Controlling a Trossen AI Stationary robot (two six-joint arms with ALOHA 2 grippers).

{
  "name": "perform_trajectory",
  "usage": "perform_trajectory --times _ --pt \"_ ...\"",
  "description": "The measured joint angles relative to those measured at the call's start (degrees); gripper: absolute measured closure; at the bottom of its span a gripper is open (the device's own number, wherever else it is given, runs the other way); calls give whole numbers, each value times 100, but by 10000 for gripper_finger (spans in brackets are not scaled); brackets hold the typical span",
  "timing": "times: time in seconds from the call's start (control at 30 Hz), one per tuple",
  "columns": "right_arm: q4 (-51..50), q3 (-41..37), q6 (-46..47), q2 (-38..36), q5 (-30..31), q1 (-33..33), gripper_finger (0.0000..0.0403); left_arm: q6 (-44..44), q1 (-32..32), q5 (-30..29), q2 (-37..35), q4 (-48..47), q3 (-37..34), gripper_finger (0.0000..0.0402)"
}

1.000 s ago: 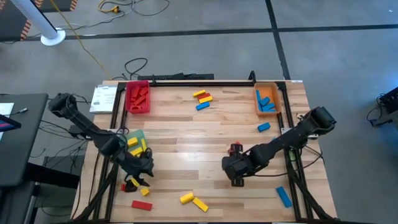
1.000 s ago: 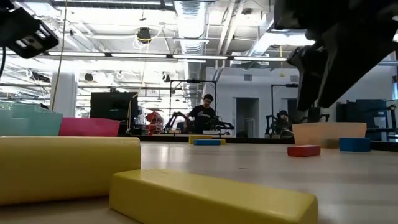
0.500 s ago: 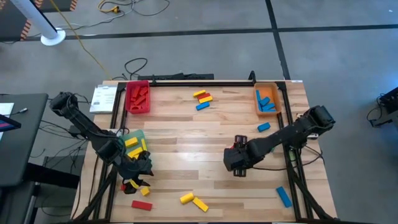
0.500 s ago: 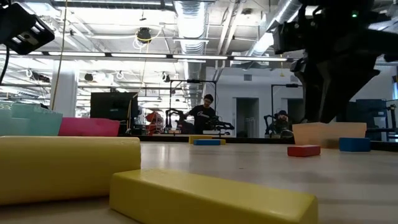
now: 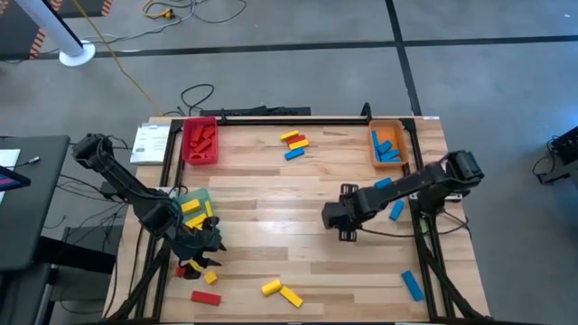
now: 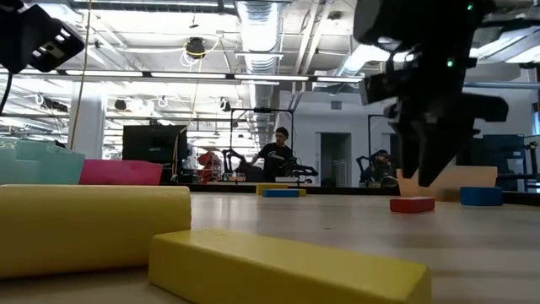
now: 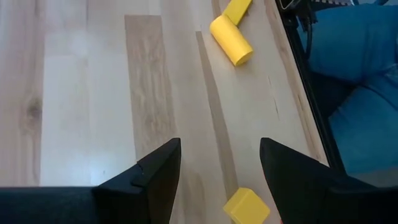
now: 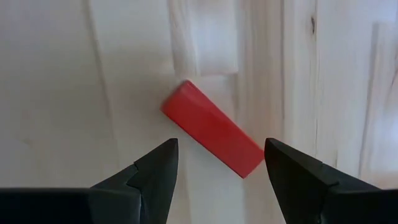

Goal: Sort blocks
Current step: Put the red block into the red bin

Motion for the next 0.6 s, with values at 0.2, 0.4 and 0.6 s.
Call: perform_trajectory --times 0.2,0.4,0.6 --pt "249 -299 -404 2 -311 -384 148 85 0 -78 0 0 0 187" --pt "605 -528 -755 2 -403 -651 148 150 0 -176 0 2 0 187" --pt "785 -594 -856 2 -593 -788 148 150 0 -226 0 4 0 187"
